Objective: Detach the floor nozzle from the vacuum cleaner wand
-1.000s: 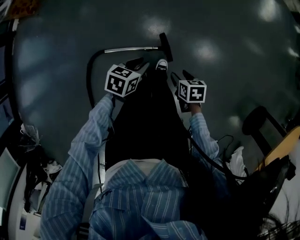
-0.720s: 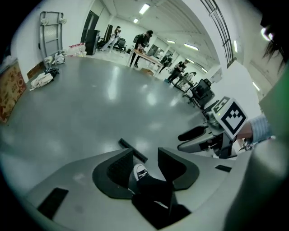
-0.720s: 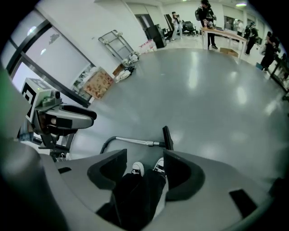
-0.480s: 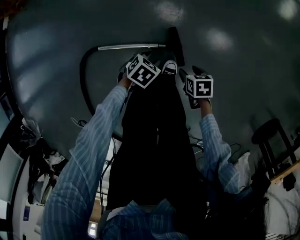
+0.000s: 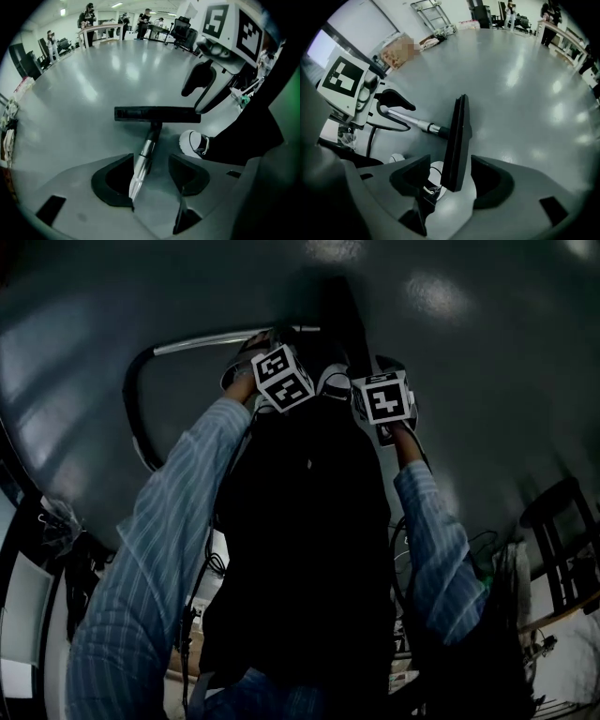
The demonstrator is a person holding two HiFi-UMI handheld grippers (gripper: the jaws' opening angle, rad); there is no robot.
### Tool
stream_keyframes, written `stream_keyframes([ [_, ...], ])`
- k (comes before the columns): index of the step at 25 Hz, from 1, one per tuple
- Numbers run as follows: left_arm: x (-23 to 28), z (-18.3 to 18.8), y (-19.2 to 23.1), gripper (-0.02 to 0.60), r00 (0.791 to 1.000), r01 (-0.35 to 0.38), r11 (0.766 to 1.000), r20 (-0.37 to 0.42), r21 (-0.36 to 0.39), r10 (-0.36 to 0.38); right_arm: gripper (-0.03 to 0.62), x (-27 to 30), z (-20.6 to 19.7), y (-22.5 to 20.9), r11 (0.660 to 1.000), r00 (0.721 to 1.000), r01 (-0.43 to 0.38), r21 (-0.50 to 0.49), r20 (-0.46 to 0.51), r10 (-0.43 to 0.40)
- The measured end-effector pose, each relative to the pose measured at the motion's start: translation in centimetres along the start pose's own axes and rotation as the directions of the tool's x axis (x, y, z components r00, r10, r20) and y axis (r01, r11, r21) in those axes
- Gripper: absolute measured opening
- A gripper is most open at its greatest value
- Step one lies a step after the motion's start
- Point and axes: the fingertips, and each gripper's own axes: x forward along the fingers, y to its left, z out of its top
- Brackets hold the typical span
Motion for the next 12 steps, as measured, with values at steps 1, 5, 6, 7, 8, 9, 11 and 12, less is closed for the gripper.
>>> stream_keyframes([
  [1,1.4,-0.3,0.3,0.207,1.0,-0.005,1.0,-0.013,0.027,0.006,0.252,1.1,0.0,0.0,1.0,1.0,0.002,-0.015,-0.004,-0.002],
  [5,6.0,-1.9,1.5,0.207,0.998,-0.018,0.992,-0.056,0.124,0.025,0.252,5.0,0.5,0.6,1.0,1.0,0.015,-0.024,0.001,-0.015],
  [6,6.9,-2.1,1.7,0.207,0.998,-0.019,0.989,-0.064,0.149,0.029,0.252,5.7,0.7,0.5,0.999,1.0,0.028,-0.02,0.012,-0.028],
  [7,7.6,-2.0,1.8,0.207,0.997,-0.019,0.985,-0.072,0.172,0.032,0.252,6.2,0.9,0.2,0.999,0.999,0.047,-0.018,0.02,-0.046],
  [8,8.2,-1.8,1.8,0.207,0.996,-0.019,0.981,-0.08,0.193,0.035,0.252,6.6,1.0,-0.3,0.998,0.997,0.068,-0.018,0.024,-0.068],
  [9,8.7,-1.6,1.8,0.207,0.996,-0.016,0.977,-0.088,0.211,0.035,0.252,6.8,1.0,-0.8,0.996,0.996,0.091,-0.02,0.021,-0.09],
  [11,9.6,-1.5,1.6,0.207,0.994,-0.002,0.974,-0.102,0.226,0.026,0.25,7.0,0.9,-1.4,0.992,0.992,0.122,-0.03,-0.003,-0.123],
  [12,9.8,-1.5,1.5,0.206,0.994,0.001,0.975,-0.104,0.222,0.022,0.25,7.0,0.8,-1.5,0.991,0.992,0.126,-0.035,-0.021,-0.127],
])
